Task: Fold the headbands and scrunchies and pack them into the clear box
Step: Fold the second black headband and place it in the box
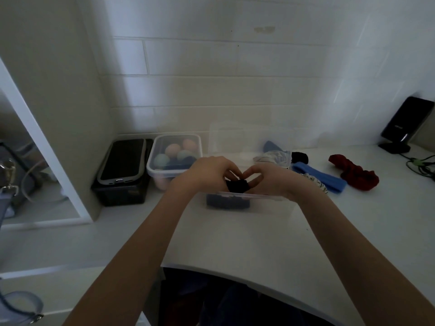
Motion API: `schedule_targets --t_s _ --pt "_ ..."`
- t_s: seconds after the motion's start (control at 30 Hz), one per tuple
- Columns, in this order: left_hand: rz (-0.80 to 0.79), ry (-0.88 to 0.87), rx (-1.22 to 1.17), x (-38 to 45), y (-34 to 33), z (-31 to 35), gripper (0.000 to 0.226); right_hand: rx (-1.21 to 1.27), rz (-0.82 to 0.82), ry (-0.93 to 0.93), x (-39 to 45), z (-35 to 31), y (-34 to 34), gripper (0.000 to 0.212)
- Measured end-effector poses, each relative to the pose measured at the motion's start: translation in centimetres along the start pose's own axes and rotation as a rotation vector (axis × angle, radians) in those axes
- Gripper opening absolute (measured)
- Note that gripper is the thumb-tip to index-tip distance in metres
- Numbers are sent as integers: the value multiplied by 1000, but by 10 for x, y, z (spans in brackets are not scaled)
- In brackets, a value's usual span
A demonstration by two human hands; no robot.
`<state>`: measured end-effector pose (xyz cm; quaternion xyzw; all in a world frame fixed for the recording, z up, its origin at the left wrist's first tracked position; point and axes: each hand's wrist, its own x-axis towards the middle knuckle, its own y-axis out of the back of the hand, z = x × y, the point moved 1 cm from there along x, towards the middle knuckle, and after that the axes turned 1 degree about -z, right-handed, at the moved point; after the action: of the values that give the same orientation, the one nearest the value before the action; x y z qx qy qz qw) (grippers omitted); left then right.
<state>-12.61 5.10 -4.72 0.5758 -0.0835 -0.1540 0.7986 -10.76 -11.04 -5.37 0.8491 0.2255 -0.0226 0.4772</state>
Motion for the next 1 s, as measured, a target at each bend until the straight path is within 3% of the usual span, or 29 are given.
schedule_targets --t_s 0.3,0.53,0.7,0.77,0.87,0.93,1.0 --pt "45 16 68 -1 -3 1 29 -228 -50 6 5 -3 2 50" --pt "125 52 172 -3 -8 6 32 -89 -59 -62 4 -7 -4 63" --pt "123 64 242 0 -9 8 30 -74 -133 -78 -1 -8 2 56" --pt "144 55 240 -2 -11 8 29 11 7 -14 -7 -3 6 43" --pt "187 44 194 -5 -14 7 29 289 449 65 -24 17 24 18" --pt "194 40 176 -6 -17 9 31 322 694 73 -30 38 39 10" --pt "199 40 171 -6 -21 13 32 263 816 8 -30 60 48 9"
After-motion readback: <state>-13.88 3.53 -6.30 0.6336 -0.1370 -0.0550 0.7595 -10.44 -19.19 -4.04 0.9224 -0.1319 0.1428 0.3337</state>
